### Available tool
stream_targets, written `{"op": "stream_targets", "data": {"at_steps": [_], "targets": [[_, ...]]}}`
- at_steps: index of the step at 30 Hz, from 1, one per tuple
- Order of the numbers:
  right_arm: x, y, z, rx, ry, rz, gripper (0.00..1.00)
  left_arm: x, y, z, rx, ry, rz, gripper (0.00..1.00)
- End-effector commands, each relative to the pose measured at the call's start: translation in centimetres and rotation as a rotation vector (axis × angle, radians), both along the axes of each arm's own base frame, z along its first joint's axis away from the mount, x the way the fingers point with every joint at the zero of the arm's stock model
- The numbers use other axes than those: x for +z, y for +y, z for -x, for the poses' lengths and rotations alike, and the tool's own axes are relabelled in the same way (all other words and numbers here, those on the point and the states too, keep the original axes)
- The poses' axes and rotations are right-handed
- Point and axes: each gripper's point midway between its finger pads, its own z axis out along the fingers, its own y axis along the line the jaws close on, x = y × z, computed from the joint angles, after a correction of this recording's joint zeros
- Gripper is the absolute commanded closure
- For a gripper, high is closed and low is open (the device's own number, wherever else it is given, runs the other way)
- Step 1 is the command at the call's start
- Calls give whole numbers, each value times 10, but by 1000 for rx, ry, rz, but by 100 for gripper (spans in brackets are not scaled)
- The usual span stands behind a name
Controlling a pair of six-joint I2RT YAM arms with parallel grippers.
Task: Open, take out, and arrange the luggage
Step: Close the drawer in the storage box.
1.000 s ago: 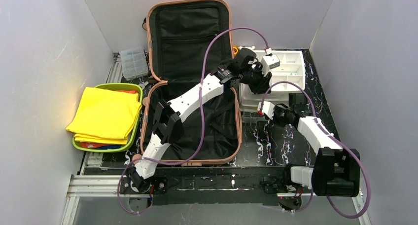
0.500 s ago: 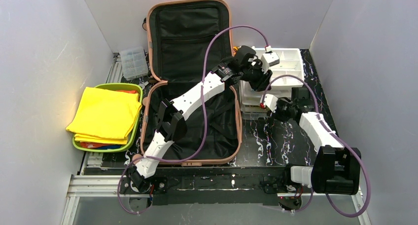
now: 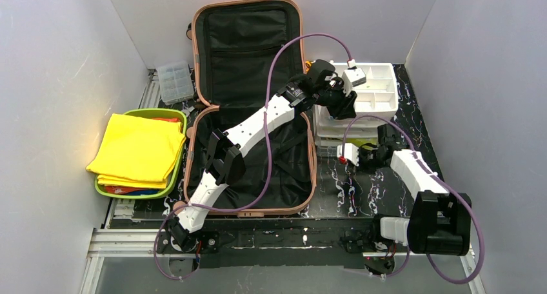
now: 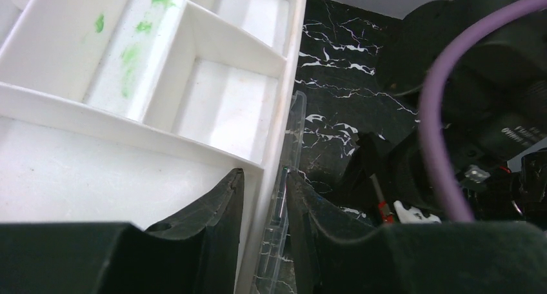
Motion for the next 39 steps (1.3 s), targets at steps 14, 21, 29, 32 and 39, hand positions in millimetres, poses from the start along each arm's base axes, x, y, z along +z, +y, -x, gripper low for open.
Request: {"op": "stream_targets", "data": {"at_steps": [14,21,29,32,39], "targets": [[-8,-23,-104,-197,-508,23,99,-78,16,21,-70,185,-159,100],[2,-11,-126,-200,-547,-15,99,-81,18,28,-101,201,-170,100],[0,-9,-142,-201,-587,8,99,-81,20,33,-118,217,-175,100],[0,-9,-145,-212,-606,15,99,-80,21,34,-122,221,-174,100],[-2,-6,-127,-152,-475,49,99,-70,21,34,-117,213,-161,70]]}}
